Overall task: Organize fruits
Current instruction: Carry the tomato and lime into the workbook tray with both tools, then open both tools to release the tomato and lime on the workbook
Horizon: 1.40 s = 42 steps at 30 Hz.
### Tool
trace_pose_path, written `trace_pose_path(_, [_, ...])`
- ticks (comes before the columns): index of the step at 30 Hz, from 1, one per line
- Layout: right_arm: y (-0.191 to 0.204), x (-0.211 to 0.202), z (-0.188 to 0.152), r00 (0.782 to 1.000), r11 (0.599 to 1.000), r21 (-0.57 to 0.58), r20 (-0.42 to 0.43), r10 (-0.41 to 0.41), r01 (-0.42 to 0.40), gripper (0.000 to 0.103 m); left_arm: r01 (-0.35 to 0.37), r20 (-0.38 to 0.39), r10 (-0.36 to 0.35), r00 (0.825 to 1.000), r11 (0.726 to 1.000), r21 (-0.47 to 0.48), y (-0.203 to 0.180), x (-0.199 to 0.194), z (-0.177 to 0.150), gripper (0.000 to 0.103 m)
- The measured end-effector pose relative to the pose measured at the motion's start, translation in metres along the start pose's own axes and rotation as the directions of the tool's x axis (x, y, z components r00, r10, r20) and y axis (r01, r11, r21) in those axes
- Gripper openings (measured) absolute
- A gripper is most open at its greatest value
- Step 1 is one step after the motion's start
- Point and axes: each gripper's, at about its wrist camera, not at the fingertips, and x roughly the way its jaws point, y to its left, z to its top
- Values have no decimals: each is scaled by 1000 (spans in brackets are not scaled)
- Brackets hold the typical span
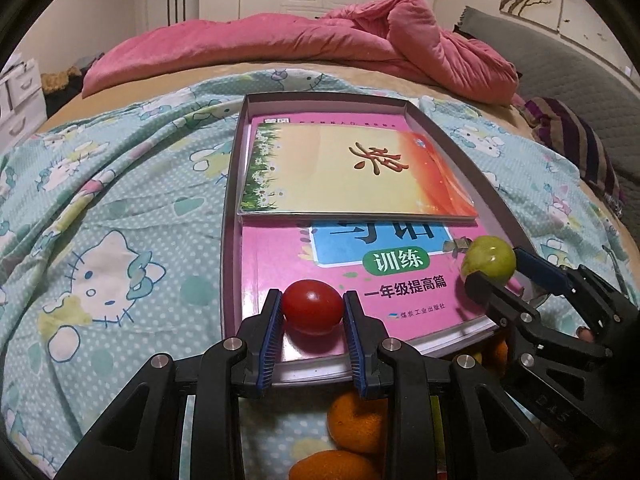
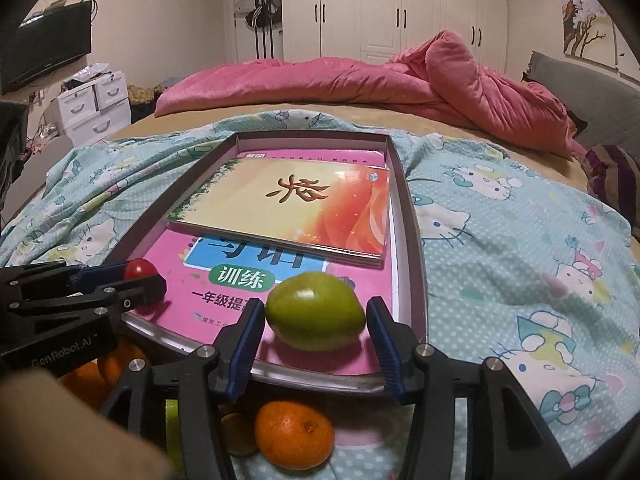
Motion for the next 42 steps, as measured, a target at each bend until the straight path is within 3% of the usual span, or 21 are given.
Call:
trace_pose_path(7, [-11,-14,-2,997,997,70,63,41,-45,65,25,11,-25,1000,1000,-19,3,-4,-1,32])
trace_pose_path(10, [-12,-20,-4,995,996,76,87,48,-55,68,38,18,-37,999,999,-31,5,-8,-1,42])
trace_pose_path(15, [-8,-21,-8,996,997,62,78,48,-53,69,63,29,-62,998,997,-46,6,-14,-5,44])
trace_pose_path(19, [-5,-26,-10,995,998,47,95,44,-49,69,80,69,-76,995,995,-57,9,-27,-6,57])
trace_pose_path(25, [-7,-38,-12,991,999,38,135,24,-29,73,84,95,-75,993,992,-94,17,-40,-12,66])
trace_pose_path(31, [-5,-47,-16,989,999,31,148,28,-33,74,71,127,-58,990,992,-103,22,-55,-17,67])
trace_pose_path(42, [1,-60,-33,993,1000,15,118,25,-26,77,76,105,-65,992,992,-102,26,-64,-32,68])
